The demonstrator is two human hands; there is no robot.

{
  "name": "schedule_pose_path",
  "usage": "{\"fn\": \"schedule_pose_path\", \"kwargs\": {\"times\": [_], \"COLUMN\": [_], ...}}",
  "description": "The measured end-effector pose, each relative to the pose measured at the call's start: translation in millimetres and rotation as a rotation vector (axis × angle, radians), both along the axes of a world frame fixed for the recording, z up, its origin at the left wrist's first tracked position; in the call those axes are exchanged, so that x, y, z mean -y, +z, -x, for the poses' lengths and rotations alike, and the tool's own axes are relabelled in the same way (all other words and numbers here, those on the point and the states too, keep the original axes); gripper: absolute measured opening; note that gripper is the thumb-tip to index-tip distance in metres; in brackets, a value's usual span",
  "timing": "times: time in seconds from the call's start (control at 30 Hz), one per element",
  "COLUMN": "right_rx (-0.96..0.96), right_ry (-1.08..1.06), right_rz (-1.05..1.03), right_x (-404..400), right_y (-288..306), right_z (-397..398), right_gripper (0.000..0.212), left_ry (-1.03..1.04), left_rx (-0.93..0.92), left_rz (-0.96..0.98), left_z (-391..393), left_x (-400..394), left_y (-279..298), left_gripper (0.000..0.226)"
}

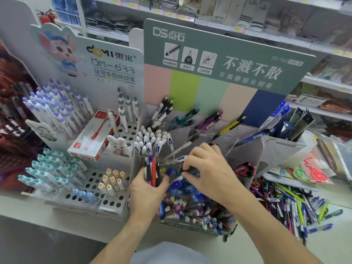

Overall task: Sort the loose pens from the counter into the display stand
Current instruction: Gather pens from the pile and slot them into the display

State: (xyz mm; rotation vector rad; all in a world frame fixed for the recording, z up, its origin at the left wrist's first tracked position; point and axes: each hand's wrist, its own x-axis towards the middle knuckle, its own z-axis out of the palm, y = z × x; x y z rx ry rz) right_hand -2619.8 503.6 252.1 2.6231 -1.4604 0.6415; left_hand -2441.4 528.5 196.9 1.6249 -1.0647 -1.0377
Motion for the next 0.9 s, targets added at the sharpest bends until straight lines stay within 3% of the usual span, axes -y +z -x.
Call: {"fn": "schedule_pose_path", "kwargs": {"times": [0.13,0.2,0.4,0.47,0.73,0.9], "right_rx": [-0.281,-0.298,0.221,0.306,0.269,0.358], "right_ry": [0.028,0.056,-0.035,-0.128,-0.697,-0.793], "right_rz": [0.039,0.065,0.234,0.131,-0.425,-0.48], "right_x": [-1,-2,-44,-56,-31,-19], "right_y": [-19,-24,-29,-35,-38,-33], "right_z": [-7,-13,-24,-26,-59,-72], "right_gripper": [0.012,0.011,0.001,0.007,0.031,0.015], "left_ry": [-0.027,-0.041,-0.05,-0.069,-0.187,-0.249], "left_rx": [0.012,-0.024,-0.126,-0.15,-0.169,-0.188], "left_rz": [-0.039,-0.061,-0.093,-0.107,-0.158,-0.183], "left_z": [-15,-20,-33,-38,-48,-56], "left_x": [-8,-12,-20,-23,-30,-32], "left_y": [-1,-1,3,3,2,5], "left_gripper": [0.018,0.017,0.014,0.014,0.015,0.016]}}
